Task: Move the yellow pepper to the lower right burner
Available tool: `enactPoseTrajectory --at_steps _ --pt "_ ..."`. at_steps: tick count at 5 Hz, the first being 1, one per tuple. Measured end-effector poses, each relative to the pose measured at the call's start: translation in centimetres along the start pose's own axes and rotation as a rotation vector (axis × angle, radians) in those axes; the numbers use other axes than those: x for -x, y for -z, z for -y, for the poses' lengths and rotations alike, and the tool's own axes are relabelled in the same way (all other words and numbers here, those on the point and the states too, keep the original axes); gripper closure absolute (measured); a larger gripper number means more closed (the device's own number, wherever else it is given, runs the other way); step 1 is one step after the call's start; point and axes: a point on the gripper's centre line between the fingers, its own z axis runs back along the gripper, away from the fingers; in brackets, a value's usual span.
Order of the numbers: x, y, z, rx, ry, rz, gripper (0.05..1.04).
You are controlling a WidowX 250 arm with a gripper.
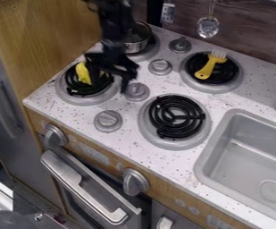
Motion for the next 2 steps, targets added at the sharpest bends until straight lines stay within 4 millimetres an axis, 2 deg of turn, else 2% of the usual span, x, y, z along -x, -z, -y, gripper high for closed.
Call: enactPoseTrajectory --at_steps 1,2 --pt "-1.4 -0.8 -3.2 0.038 -0.051 0.074 0.087" --pt "-2.3 -2.6 -4.6 0.058 -0.066 0.125 0.087"
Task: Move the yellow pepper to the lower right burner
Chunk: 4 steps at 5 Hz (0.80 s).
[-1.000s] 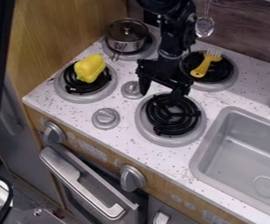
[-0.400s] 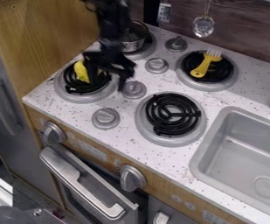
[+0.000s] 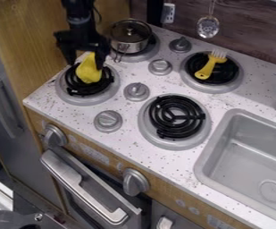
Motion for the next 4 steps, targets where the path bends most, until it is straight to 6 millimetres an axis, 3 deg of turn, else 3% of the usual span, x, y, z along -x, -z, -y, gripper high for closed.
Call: enactPoseTrajectory --at_steps 1,3,4 --pt "-1.6 -0.5 -0.2 -0.002 0.001 0.029 0.087" --pt "-1.0 4.1 0.7 0.012 -0.007 -0.066 0.087" --pt "-0.7 5.2 0.6 -0.002 -0.030 -0.093 0.086"
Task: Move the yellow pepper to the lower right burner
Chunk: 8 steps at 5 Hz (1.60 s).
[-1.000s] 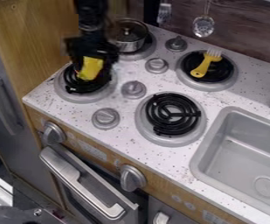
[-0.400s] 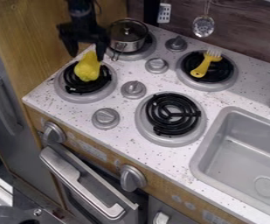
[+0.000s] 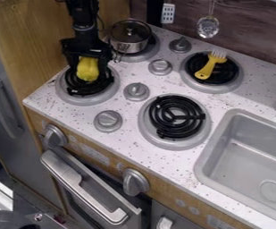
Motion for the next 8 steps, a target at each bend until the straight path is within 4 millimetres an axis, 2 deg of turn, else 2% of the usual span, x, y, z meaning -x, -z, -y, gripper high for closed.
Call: enactPoseTrajectory --at_steps 2,3,4,5,6,7,8 --pt "0.3 0.5 0.0 -0.046 -0.005 -0.029 0.171" --pt "1.4 -1.2 1.2 -0.104 0.027 -0.049 0.171" --pt "3.5 -4.2 4.1 -0.151 0.032 -0.044 0.171" --pt "5.1 -5.0 7.3 -0.143 0.070 -0.042 0.171" --pt "6.4 -4.5 11.7 -0.076 0.128 -0.067 0.171" --pt "8.5 -1.5 15.7 -0.019 0.225 -0.139 0.171" --pt "7.6 -0.8 17.5 0.006 0.255 -0.144 0.171"
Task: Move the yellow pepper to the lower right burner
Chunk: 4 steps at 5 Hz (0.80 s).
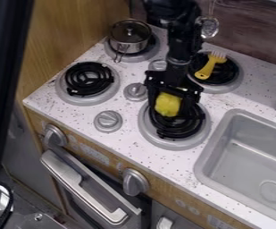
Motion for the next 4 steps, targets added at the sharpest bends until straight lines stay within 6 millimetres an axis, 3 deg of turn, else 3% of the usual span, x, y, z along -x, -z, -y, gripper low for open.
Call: enactPoseTrajectory --at_steps 1,3,4 --pt "-0.5 0.6 0.9 0.009 0.021 -0.003 0.171" --pt "1.7 0.1 0.5 -0.038 -0.006 -0.046 0.082" --pt "1.6 -3.6 0.2 -0.035 -0.019 0.008 0.083"
